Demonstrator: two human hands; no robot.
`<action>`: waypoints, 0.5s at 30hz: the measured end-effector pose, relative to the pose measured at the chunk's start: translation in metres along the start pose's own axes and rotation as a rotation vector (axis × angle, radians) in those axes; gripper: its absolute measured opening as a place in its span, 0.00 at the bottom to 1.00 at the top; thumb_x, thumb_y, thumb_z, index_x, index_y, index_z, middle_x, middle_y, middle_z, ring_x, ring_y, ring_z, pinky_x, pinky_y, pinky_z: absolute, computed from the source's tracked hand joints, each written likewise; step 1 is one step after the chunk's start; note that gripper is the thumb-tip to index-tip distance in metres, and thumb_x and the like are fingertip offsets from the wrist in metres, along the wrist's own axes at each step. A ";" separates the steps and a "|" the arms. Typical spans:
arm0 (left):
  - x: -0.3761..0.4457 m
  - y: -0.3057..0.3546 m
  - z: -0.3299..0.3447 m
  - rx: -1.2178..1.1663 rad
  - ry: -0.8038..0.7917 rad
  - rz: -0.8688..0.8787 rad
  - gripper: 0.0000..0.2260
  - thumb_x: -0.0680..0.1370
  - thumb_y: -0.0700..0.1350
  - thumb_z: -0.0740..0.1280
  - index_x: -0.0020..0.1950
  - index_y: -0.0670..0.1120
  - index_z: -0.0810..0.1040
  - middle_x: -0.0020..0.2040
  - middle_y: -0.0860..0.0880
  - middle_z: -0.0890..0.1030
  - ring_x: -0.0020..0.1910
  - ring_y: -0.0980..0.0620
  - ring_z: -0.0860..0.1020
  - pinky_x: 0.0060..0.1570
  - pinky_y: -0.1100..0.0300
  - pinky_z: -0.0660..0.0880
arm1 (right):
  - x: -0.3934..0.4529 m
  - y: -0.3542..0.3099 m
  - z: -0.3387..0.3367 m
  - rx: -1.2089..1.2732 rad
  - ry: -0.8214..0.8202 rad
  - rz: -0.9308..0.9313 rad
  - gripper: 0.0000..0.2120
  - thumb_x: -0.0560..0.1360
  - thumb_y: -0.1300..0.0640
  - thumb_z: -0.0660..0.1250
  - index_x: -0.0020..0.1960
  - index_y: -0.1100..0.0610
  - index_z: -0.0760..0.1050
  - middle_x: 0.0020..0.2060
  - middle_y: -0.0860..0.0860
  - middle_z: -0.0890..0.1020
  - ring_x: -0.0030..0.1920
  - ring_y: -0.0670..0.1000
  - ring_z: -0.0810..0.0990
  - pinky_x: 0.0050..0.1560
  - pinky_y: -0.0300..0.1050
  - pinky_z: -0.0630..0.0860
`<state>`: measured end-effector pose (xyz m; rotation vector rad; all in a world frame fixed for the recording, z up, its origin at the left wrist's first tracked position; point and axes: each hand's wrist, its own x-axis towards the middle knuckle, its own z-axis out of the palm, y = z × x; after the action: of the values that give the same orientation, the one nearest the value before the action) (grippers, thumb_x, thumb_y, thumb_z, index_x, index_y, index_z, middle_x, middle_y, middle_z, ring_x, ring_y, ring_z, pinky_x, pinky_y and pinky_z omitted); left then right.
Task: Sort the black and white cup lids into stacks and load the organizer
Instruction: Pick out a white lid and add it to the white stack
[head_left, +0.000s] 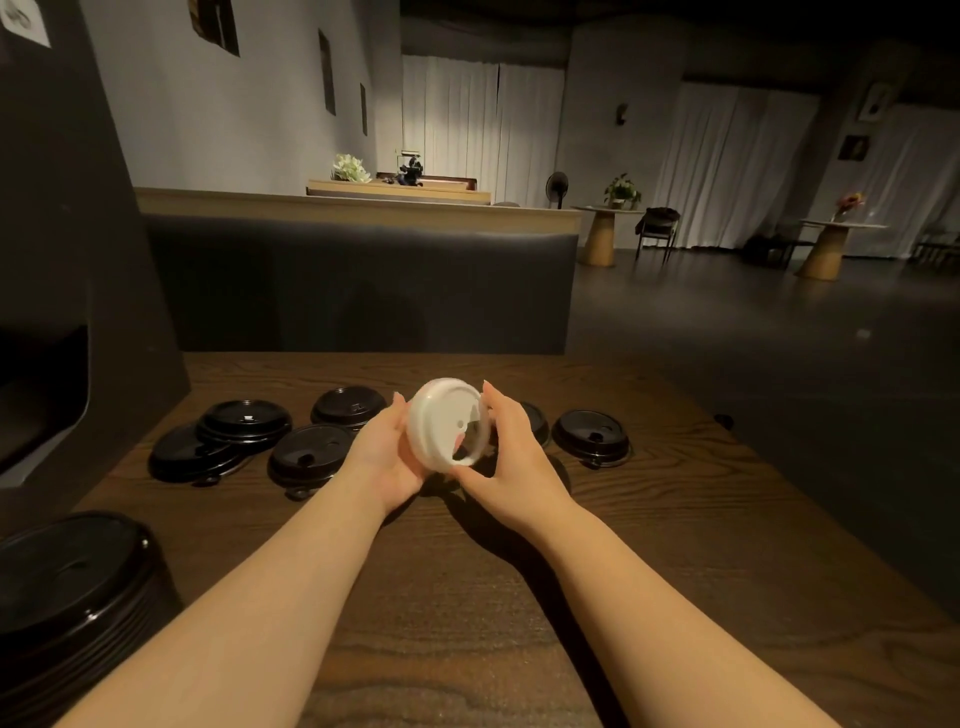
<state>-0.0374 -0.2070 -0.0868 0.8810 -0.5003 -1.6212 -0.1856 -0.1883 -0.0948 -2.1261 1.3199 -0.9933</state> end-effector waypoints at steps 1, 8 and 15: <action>-0.001 0.000 0.001 0.061 -0.041 0.037 0.23 0.80 0.59 0.56 0.68 0.46 0.73 0.62 0.44 0.79 0.58 0.44 0.79 0.48 0.49 0.77 | -0.001 0.000 0.000 -0.025 0.001 0.005 0.41 0.74 0.56 0.70 0.77 0.48 0.47 0.71 0.44 0.64 0.72 0.45 0.62 0.65 0.38 0.61; -0.013 -0.007 0.012 0.175 -0.119 0.113 0.28 0.68 0.57 0.69 0.65 0.43 0.77 0.60 0.40 0.79 0.59 0.42 0.78 0.59 0.46 0.75 | -0.003 -0.007 -0.002 -0.097 0.086 -0.124 0.26 0.76 0.60 0.66 0.72 0.48 0.64 0.66 0.44 0.72 0.62 0.37 0.67 0.62 0.35 0.65; -0.017 -0.005 0.011 0.075 -0.150 0.070 0.32 0.65 0.59 0.69 0.65 0.44 0.74 0.55 0.40 0.81 0.53 0.43 0.80 0.45 0.50 0.80 | -0.003 0.002 0.005 -0.241 0.023 -0.160 0.33 0.76 0.66 0.60 0.76 0.47 0.55 0.77 0.46 0.51 0.75 0.49 0.54 0.69 0.39 0.57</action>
<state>-0.0479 -0.1913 -0.0791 0.7911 -0.6931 -1.6206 -0.1835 -0.1869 -0.1007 -2.4405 1.3569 -0.9648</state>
